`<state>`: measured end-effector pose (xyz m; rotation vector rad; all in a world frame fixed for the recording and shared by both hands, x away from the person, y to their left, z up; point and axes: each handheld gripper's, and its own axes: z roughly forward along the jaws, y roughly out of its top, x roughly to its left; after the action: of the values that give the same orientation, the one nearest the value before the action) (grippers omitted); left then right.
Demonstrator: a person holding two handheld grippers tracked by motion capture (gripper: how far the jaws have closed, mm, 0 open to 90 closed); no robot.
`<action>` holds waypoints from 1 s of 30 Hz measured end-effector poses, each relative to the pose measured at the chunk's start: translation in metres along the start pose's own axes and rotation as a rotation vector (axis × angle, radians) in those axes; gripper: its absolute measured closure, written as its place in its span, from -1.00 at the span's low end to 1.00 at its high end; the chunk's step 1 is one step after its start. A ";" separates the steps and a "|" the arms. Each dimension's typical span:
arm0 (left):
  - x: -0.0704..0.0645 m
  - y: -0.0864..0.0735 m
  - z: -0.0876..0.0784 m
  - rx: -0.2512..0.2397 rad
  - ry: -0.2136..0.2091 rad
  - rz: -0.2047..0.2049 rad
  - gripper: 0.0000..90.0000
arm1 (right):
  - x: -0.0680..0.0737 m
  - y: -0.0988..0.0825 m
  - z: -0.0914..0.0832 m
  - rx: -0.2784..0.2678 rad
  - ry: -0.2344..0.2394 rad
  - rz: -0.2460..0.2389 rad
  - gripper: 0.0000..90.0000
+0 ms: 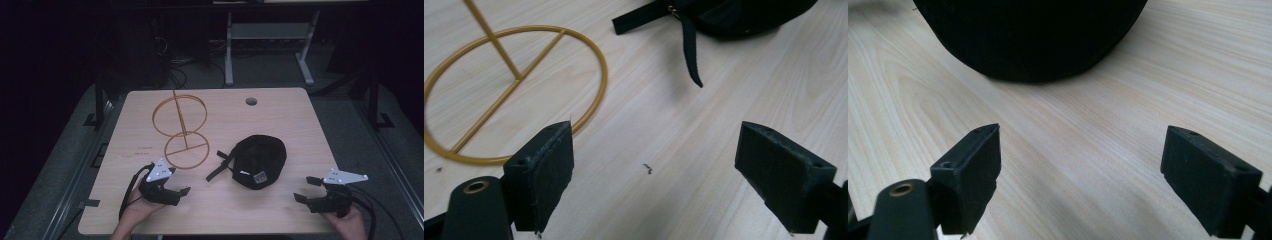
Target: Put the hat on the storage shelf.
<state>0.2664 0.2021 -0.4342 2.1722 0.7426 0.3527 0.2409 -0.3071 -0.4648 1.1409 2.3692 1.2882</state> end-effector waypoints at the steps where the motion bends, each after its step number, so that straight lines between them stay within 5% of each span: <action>1: -0.001 0.002 0.001 0.003 -0.003 0.007 -0.65 | 0.000 0.000 0.000 0.001 0.000 0.004 -0.65; 23: -0.014 0.015 0.010 0.001 -0.052 0.041 -0.65 | -0.001 -0.001 -0.003 -0.013 -0.006 0.006 -0.65; 30: -0.024 0.036 0.013 -0.011 -0.093 0.086 -0.65 | -0.001 -0.001 -0.003 -0.013 -0.008 0.007 -0.65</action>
<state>0.2680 0.1612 -0.4156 2.1988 0.5965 0.2972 0.2399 -0.3100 -0.4639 1.1494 2.3502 1.2963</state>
